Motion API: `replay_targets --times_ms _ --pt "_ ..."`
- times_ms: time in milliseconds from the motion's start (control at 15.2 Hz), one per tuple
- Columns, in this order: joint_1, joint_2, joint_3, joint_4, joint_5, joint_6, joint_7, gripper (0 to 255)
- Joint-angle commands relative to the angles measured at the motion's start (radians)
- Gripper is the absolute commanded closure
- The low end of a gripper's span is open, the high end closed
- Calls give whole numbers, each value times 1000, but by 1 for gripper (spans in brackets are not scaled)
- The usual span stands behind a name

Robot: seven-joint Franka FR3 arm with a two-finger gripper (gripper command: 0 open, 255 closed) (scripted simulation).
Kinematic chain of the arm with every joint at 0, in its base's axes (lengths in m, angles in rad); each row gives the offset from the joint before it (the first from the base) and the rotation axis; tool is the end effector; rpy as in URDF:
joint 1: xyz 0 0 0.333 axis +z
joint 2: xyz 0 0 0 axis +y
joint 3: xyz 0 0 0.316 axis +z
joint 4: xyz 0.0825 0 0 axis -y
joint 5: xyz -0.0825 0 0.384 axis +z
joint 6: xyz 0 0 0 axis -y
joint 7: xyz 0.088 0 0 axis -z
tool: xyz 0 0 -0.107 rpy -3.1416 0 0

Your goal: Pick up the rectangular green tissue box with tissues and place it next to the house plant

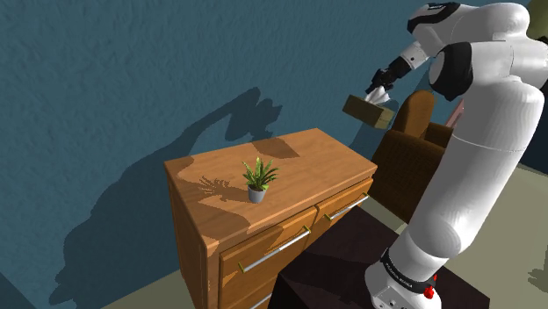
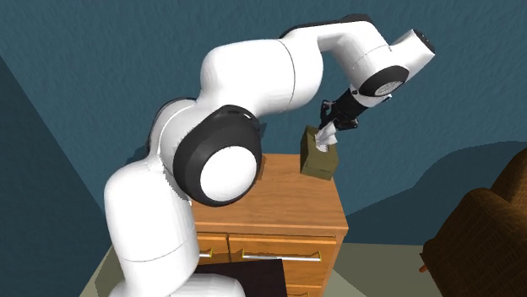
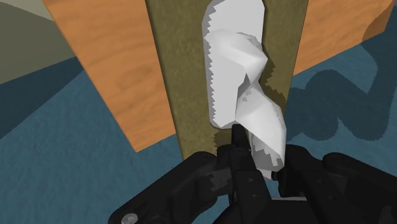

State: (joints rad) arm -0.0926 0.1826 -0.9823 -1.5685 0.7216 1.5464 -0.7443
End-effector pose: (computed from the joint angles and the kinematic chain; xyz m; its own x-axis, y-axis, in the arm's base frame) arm 0.3774 -0.4559 0.5789 0.8720 -0.4043 0.2759 -0.2419 -0.8460 -0.4751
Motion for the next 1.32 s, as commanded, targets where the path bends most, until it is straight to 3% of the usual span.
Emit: replay_targets --times_ms 0,198,396,792,1254 --pt "61 -66 5 -50 -49 47 48 255" --pt "154 -193 43 -154 -143 151 146 255" --pt "200 -296 112 -242 -219 239 244 255" --pt "238 -422 260 -374 -302 375 413 255" --pt "279 -482 409 -468 -333 498 581 255"
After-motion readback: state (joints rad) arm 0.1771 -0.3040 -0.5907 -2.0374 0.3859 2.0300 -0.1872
